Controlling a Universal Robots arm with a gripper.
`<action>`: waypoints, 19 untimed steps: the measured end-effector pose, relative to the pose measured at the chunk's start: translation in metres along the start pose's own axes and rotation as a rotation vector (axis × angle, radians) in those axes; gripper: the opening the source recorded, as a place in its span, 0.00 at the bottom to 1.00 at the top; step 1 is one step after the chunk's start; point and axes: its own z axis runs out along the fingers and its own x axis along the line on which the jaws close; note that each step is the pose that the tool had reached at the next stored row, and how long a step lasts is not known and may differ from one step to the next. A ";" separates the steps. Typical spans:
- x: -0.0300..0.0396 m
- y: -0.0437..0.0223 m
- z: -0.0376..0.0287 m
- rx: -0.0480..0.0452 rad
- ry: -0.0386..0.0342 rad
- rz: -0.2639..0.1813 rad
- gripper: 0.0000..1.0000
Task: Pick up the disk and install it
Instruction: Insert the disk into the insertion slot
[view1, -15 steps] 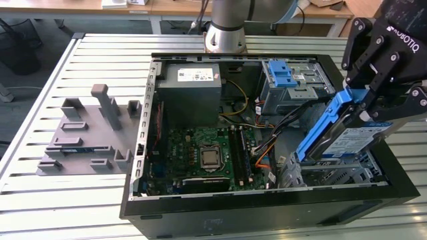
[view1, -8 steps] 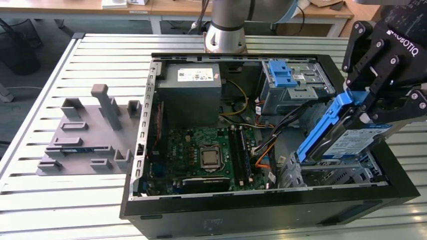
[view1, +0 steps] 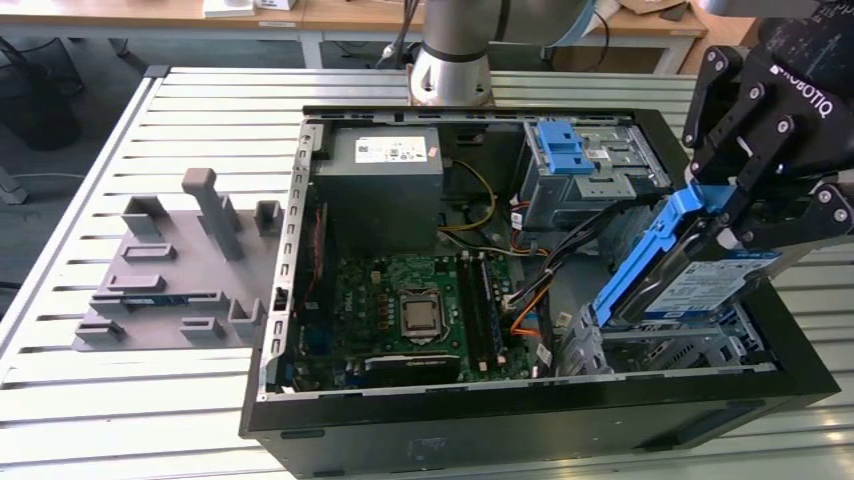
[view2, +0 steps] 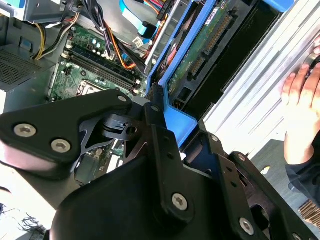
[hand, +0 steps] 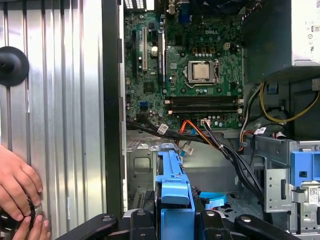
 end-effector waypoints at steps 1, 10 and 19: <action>0.0000 0.0000 0.0001 0.0000 -0.0001 0.000 0.36; -0.0012 0.0001 0.0011 0.0000 -0.0002 -0.001 0.36; -0.0010 0.0001 0.0046 0.0000 0.0000 -0.001 0.36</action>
